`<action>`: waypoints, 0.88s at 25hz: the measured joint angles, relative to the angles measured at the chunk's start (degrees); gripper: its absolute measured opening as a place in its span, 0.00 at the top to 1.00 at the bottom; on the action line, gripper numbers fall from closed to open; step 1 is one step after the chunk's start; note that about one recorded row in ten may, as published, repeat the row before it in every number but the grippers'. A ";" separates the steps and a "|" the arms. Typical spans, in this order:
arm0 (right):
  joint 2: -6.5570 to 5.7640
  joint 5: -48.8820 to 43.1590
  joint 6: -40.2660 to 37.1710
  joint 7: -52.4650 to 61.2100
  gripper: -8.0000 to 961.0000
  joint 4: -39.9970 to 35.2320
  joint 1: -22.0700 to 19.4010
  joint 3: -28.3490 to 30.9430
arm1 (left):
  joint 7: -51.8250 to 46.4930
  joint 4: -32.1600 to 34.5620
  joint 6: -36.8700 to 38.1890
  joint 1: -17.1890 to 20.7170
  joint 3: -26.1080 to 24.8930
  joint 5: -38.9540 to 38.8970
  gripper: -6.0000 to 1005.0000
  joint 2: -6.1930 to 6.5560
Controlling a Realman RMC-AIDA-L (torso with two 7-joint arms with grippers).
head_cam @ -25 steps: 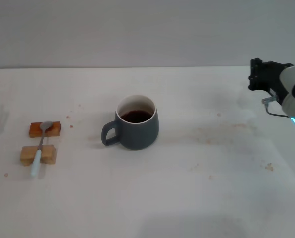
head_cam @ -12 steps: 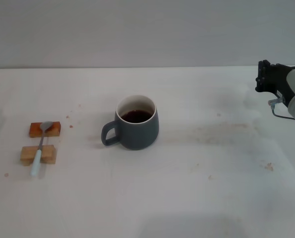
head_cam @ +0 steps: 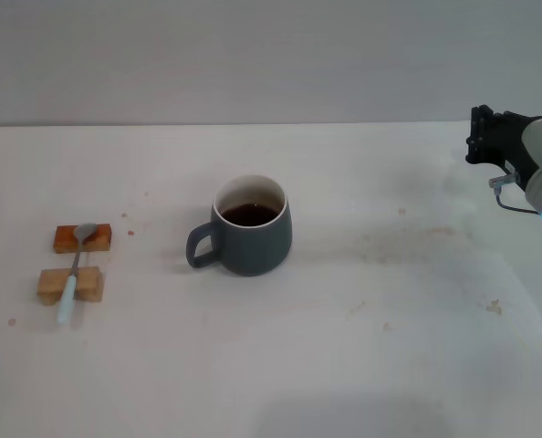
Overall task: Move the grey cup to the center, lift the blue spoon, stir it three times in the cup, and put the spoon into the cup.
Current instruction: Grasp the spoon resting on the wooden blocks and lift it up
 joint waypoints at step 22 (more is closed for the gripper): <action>0.02 -0.07 0.72 0.00 0.95 -0.02 0.66 0.01 | 28.26 -28.60 -11.50 13.12 0.26 0.37 0.18 -4.52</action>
